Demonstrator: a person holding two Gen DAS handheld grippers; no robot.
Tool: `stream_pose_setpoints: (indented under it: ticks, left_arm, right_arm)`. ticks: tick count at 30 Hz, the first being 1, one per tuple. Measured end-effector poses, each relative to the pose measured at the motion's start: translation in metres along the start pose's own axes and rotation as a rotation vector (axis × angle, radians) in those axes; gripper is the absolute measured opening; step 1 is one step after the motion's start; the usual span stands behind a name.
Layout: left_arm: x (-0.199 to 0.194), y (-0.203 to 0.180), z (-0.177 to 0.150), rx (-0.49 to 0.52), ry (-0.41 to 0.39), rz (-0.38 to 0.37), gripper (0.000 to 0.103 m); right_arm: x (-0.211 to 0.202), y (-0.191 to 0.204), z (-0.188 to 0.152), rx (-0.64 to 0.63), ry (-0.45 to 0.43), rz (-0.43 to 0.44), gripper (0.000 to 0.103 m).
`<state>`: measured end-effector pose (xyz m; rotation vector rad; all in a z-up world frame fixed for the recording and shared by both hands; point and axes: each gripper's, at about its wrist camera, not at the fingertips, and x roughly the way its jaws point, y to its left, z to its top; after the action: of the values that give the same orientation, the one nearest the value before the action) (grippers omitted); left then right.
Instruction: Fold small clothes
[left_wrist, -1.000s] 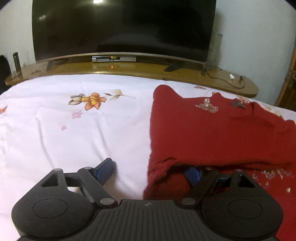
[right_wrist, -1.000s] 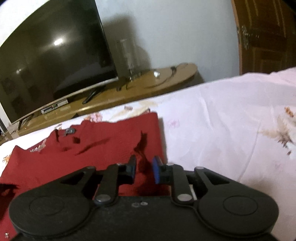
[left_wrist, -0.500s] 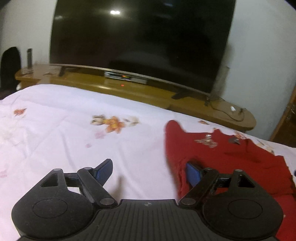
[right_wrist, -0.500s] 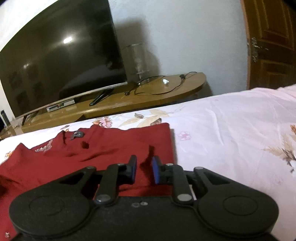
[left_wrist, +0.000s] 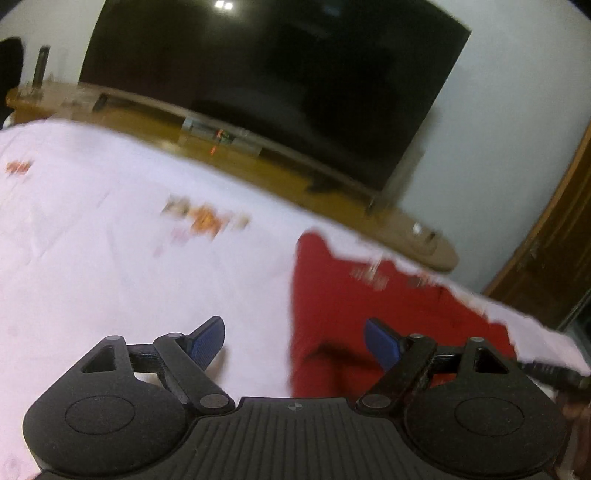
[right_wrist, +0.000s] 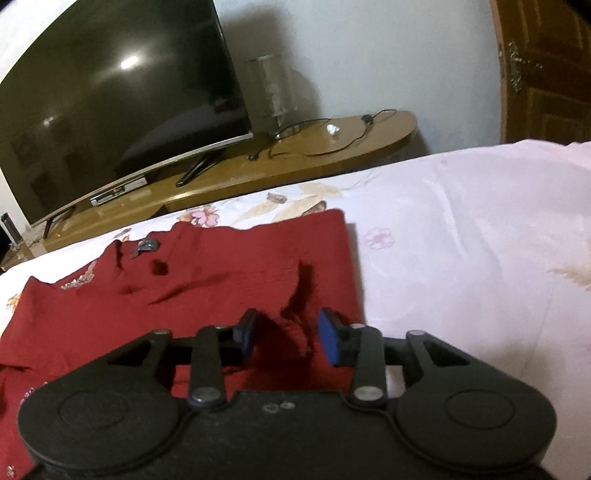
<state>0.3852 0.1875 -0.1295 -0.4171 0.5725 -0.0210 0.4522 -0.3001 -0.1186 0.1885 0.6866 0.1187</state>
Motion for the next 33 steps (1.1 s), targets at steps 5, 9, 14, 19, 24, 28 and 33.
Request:
stream_pose_setpoints:
  ticks: [5, 9, 14, 19, 24, 28, 33]
  left_arm:
    - [0.038, -0.041, 0.015, 0.167, 0.022, 0.007, 0.082]
    - [0.068, -0.066, 0.018, 0.253, 0.056, 0.064, 0.082]
    - [0.094, -0.1, 0.029, 0.339, 0.04, -0.025, 0.082]
    - [0.151, -0.104, 0.02, 0.401, 0.148, 0.003, 0.082]
    - [0.135, -0.075, 0.017, 0.358, 0.097, 0.046, 0.07]
    - [0.134, -0.078, 0.017, 0.361, 0.101, 0.051, 0.071]
    - [0.124, -0.078, 0.027, 0.362, 0.041, 0.092, 0.086]
  right_arm:
    - [-0.014, 0.003, 0.005, -0.027, -0.064, -0.018, 0.005]
    - [-0.018, 0.0, 0.004, -0.067, -0.073, -0.073, 0.007]
    - [-0.023, 0.004, 0.007, -0.069, -0.137, -0.095, 0.021]
    - [0.004, 0.033, 0.01, -0.14, -0.095, -0.006, 0.017]
    - [0.022, 0.02, 0.001, -0.12, -0.058, 0.011, 0.006]
    - [0.024, 0.016, 0.001, -0.129, -0.058, 0.019, 0.005]
    - [0.005, 0.028, 0.001, -0.194, -0.116, -0.02, 0.033]
